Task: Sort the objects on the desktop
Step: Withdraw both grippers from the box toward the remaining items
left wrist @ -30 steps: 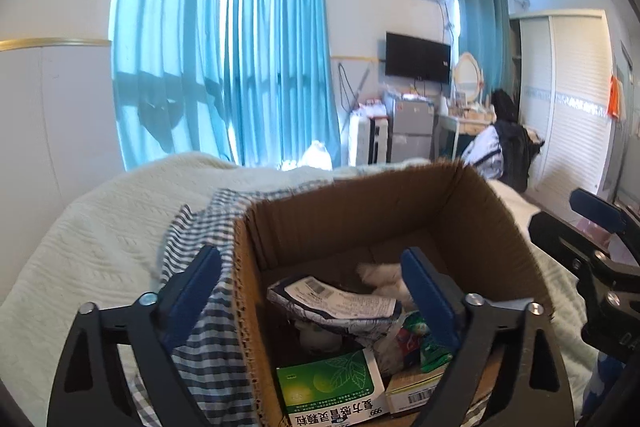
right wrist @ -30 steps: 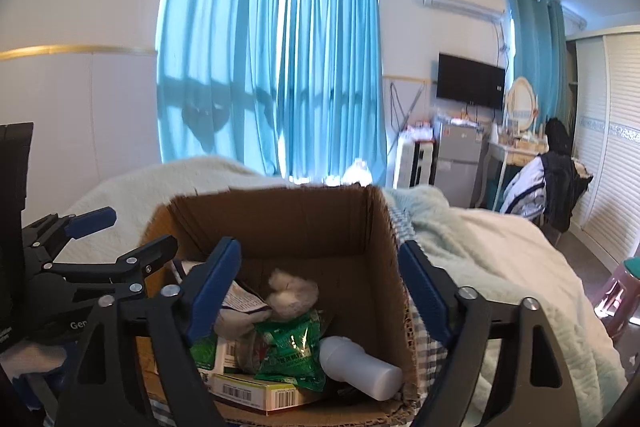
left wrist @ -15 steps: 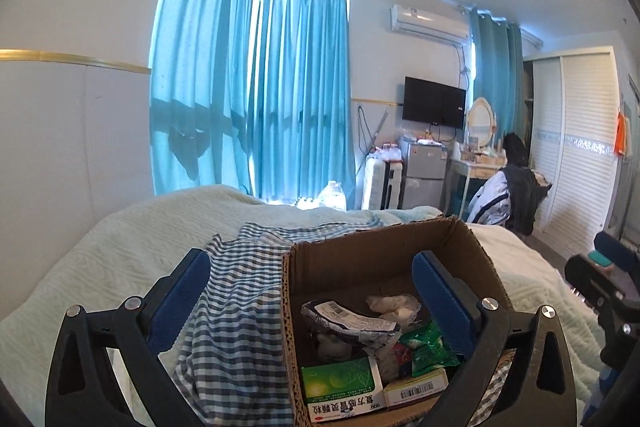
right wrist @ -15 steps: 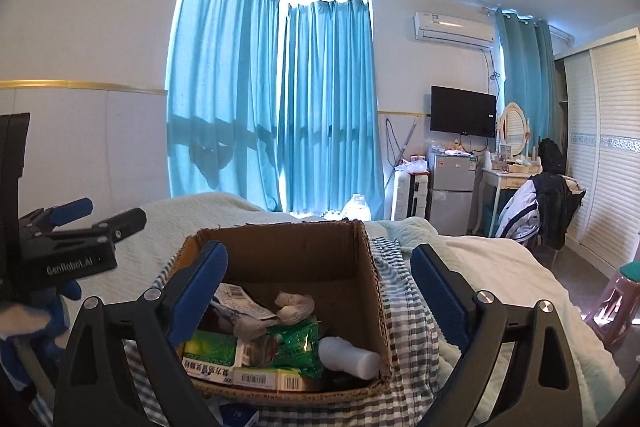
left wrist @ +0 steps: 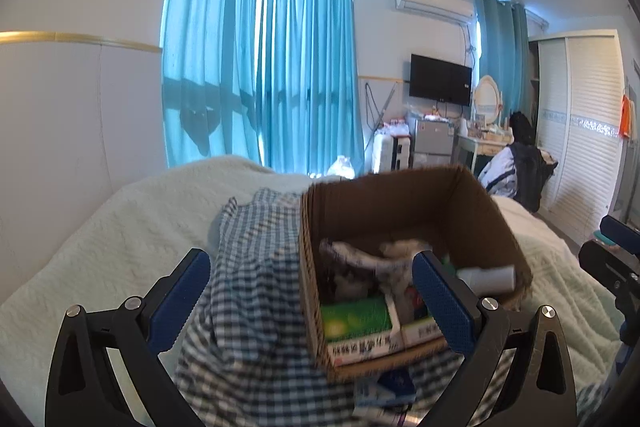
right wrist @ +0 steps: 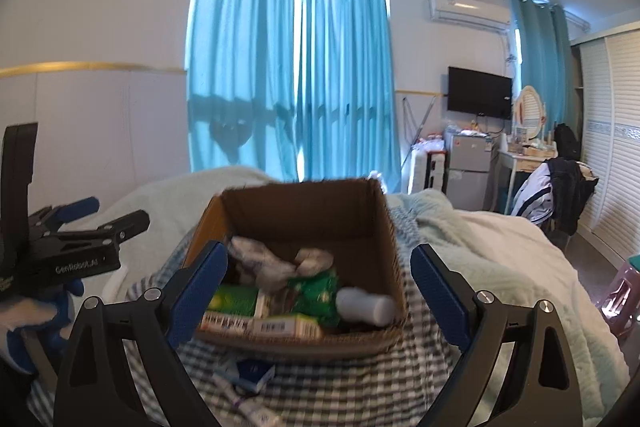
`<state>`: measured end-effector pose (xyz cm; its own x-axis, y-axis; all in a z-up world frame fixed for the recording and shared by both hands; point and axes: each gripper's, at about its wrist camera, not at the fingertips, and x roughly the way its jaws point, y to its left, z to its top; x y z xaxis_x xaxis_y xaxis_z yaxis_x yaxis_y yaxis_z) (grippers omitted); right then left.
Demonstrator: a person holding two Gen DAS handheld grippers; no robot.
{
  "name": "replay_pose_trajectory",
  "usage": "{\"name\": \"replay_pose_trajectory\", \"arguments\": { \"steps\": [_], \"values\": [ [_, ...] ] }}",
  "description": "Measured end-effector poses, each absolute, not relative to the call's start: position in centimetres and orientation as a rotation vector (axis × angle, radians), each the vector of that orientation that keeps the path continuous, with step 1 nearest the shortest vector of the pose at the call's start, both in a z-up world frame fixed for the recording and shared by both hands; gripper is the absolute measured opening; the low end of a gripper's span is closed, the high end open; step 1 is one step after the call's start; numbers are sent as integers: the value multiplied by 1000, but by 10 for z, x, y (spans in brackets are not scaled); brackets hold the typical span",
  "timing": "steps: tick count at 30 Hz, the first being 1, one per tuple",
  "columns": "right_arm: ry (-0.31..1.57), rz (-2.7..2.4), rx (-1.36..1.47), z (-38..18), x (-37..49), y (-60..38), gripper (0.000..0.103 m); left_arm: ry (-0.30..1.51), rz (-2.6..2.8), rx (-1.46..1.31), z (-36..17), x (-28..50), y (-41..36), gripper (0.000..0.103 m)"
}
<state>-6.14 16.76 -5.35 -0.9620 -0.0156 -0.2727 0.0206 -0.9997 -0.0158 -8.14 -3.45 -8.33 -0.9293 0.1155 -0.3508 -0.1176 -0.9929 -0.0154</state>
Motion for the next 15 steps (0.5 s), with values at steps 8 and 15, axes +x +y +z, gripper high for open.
{"name": "replay_pose_trajectory", "arguments": {
  "steps": [8, 15],
  "values": [
    [161, -2960, 674, -96, -72, 150, 86, 77, 2766, -852, -135, -83, -24, 103],
    [248, -2834, 917, -131, -91, 144, 79, 312, 2572, -1097, -183, -85, 0, 103]
  ]
}}
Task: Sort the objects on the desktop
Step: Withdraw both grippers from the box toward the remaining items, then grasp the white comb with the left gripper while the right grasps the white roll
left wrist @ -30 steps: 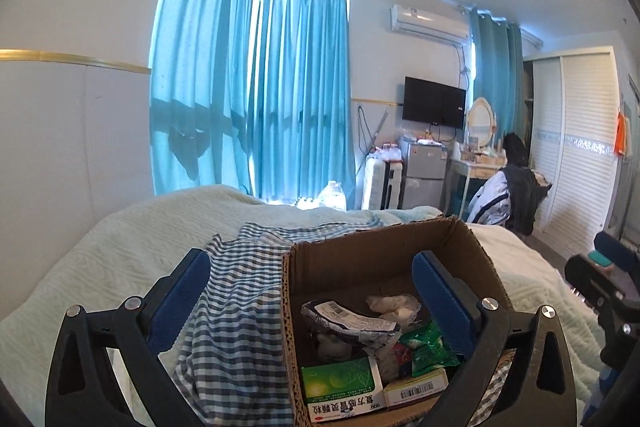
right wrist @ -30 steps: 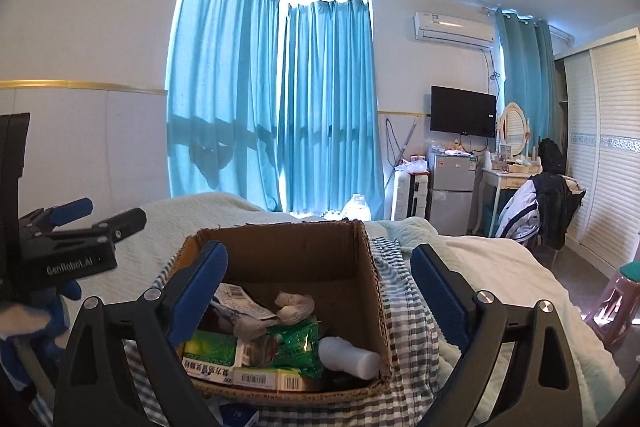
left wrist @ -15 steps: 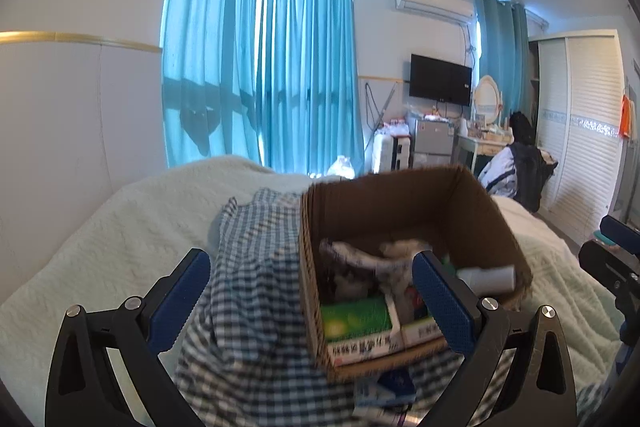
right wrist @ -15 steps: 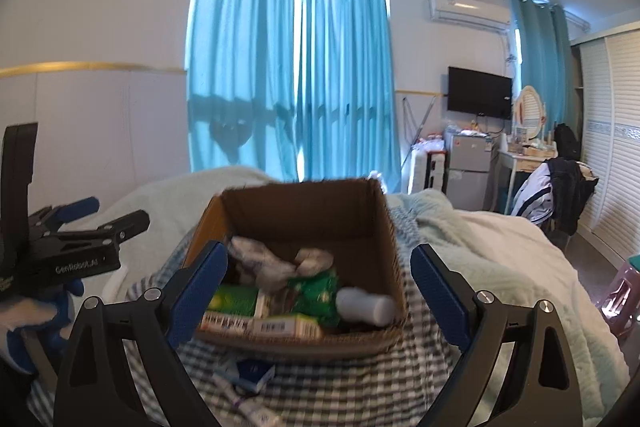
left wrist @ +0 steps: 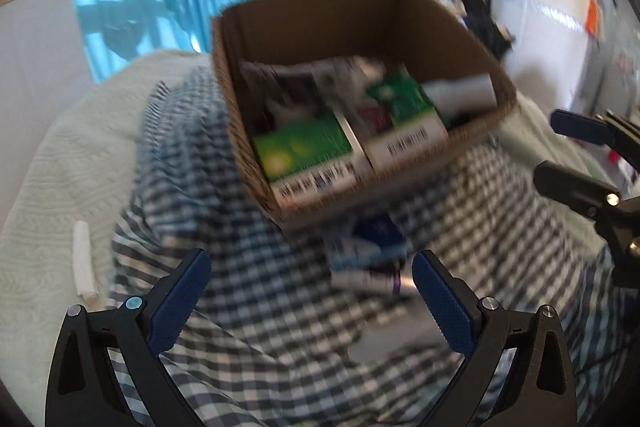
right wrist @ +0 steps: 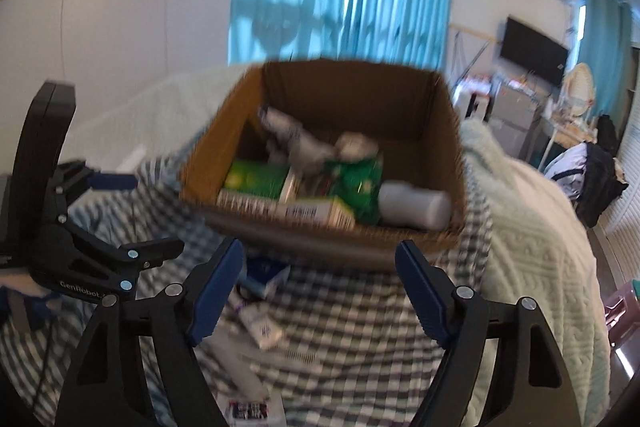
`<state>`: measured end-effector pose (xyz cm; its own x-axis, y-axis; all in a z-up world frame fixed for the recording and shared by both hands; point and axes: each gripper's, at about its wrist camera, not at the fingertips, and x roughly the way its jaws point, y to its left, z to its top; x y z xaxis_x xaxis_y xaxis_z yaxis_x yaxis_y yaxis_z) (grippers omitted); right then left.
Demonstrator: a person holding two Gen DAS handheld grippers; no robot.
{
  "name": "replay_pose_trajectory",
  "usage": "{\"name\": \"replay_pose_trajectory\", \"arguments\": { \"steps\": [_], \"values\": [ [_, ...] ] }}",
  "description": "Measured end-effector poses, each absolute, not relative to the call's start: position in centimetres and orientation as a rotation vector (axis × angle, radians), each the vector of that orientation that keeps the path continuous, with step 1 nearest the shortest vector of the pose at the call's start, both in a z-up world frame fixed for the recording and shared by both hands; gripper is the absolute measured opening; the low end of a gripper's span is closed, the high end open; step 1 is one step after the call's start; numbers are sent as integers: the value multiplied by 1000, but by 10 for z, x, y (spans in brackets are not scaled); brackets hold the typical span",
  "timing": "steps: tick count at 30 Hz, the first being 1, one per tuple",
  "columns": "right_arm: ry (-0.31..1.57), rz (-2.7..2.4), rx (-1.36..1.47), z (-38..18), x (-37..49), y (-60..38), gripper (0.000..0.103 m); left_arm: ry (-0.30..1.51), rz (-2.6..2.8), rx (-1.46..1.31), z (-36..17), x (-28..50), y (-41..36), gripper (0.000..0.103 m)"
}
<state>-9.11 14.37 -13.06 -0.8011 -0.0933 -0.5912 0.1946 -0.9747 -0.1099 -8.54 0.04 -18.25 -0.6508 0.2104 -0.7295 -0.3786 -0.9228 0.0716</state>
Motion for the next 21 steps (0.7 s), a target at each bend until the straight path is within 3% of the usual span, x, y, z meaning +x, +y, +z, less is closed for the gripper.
{"name": "replay_pose_trajectory", "arguments": {
  "steps": [4, 7, 14, 17, 19, 21],
  "values": [
    [280, -2692, 1144, -163, -99, 143, 78, 406, 2455, -1196, -201, -84, 12, 103],
    [295, -2587, 1302, -186, -102, 144, 69, 468, 2367, -1276, -219, -85, 19, 103],
    [389, -2346, 1503, -227, -97, 126, 69, 541, 2215, -1394, -246, -86, 28, 102],
    [454, -2279, 1553, -243, -98, 115, 69, 589, 2168, -1447, -261, -88, 35, 94],
    [483, -2249, 1577, -250, -101, 111, 69, 629, 2130, -1474, -270, -88, 41, 79],
    [497, -2226, 1588, -256, -102, 108, 66, 669, 2094, -1482, -277, -86, 47, 71]
  ]
}}
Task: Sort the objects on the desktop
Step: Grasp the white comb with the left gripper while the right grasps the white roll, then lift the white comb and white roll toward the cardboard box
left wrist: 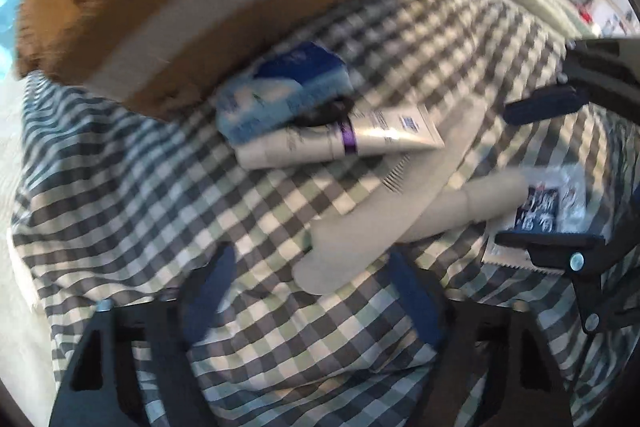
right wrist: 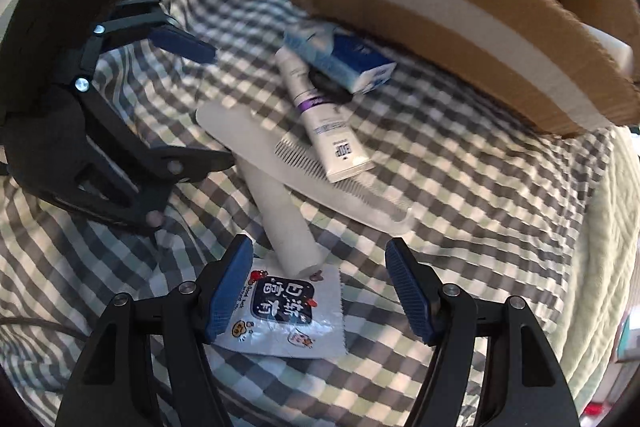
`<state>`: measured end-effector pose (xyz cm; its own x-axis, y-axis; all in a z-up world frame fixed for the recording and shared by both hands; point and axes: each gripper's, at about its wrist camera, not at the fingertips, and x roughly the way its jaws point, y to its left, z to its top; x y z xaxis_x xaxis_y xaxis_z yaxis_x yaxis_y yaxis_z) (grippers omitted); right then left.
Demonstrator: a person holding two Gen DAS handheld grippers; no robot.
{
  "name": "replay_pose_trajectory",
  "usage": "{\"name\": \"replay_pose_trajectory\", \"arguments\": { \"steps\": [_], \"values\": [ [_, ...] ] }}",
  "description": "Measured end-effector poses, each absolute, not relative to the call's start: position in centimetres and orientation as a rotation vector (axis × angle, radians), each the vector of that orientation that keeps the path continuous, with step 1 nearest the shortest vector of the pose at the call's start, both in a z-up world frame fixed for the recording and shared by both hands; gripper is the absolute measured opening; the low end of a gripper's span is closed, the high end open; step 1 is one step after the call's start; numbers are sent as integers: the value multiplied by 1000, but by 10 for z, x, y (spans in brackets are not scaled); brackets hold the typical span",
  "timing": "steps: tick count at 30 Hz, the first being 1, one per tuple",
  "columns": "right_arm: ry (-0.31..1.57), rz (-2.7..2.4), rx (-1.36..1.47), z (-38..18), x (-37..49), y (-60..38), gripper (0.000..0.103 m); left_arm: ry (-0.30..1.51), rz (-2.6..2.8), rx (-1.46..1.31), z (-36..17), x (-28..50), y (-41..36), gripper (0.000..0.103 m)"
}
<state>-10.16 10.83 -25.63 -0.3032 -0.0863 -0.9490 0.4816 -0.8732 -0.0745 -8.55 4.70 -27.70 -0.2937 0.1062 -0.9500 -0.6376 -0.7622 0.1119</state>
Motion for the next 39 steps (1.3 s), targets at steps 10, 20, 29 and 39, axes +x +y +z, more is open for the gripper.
{"name": "replay_pose_trajectory", "arguments": {
  "steps": [10, 20, 29, 39],
  "values": [
    [542, -2148, 1595, -270, -98, 98, 24, 640, 2036, -1418, -267, -74, 52, 21],
    [380, -2301, 1481, -226, -86, 124, 19, 536, 2088, -1326, -236, -70, 44, 8],
    [322, -2437, 1357, -197, -68, 139, 19, 442, 2158, -1230, -211, -76, 29, 7],
    [307, -2612, 1194, -167, -67, 143, 19, 361, 2214, -1172, -199, -80, 26, 1]
  ]
}}
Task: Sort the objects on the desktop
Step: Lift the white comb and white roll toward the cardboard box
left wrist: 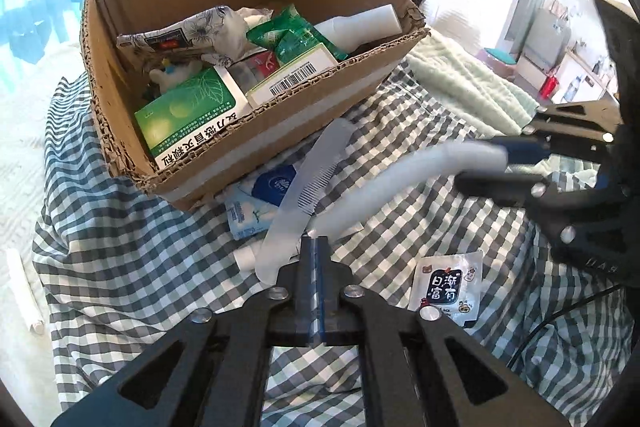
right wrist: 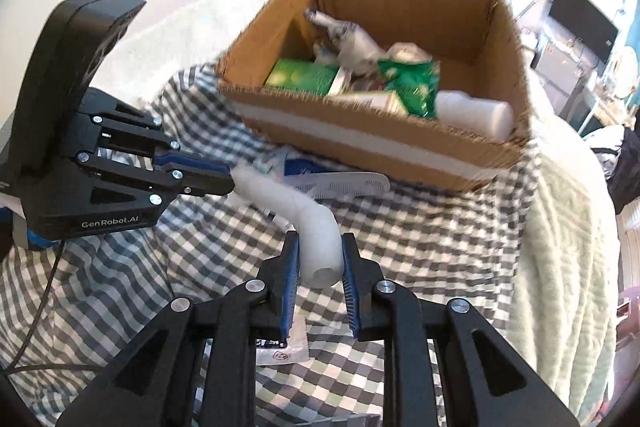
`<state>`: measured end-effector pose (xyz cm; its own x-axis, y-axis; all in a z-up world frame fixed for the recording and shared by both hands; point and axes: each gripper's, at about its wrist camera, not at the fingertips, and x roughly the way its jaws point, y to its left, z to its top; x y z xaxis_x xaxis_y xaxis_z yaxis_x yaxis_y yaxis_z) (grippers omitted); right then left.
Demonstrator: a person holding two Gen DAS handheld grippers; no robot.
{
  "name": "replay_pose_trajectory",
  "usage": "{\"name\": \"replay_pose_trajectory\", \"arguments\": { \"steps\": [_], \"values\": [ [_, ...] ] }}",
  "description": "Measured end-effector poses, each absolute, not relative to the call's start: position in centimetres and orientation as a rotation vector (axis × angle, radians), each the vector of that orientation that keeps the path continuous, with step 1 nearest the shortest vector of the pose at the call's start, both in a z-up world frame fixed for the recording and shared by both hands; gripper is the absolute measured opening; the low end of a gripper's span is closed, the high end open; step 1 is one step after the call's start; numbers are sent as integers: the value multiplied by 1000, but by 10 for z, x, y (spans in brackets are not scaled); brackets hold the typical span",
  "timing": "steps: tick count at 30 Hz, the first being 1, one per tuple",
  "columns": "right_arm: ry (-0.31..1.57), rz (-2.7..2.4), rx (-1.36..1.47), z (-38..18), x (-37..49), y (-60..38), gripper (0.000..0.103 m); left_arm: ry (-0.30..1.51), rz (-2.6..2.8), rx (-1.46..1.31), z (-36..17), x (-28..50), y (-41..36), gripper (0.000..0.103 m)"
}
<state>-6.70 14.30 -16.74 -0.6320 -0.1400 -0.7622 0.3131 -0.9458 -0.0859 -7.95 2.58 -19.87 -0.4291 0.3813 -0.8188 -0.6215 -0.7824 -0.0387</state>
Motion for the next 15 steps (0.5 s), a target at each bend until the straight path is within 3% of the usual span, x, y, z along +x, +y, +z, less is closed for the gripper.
{"name": "replay_pose_trajectory", "arguments": {
  "steps": [8, 11, 13, 15],
  "values": [
    [232, -2734, 1042, -137, -56, 157, 19, 389, 2224, -1205, -214, -89, 34, 3],
    [202, -2747, 991, -130, -55, 161, 19, 439, 2176, -1227, -227, -94, 49, 19],
    [212, -2761, 962, -126, -54, 160, 19, 488, 2157, -1248, -239, -101, 62, 47],
    [212, -2779, 938, -122, -53, 161, 19, 526, 2136, -1269, -251, -107, 72, 53]
  ]
}}
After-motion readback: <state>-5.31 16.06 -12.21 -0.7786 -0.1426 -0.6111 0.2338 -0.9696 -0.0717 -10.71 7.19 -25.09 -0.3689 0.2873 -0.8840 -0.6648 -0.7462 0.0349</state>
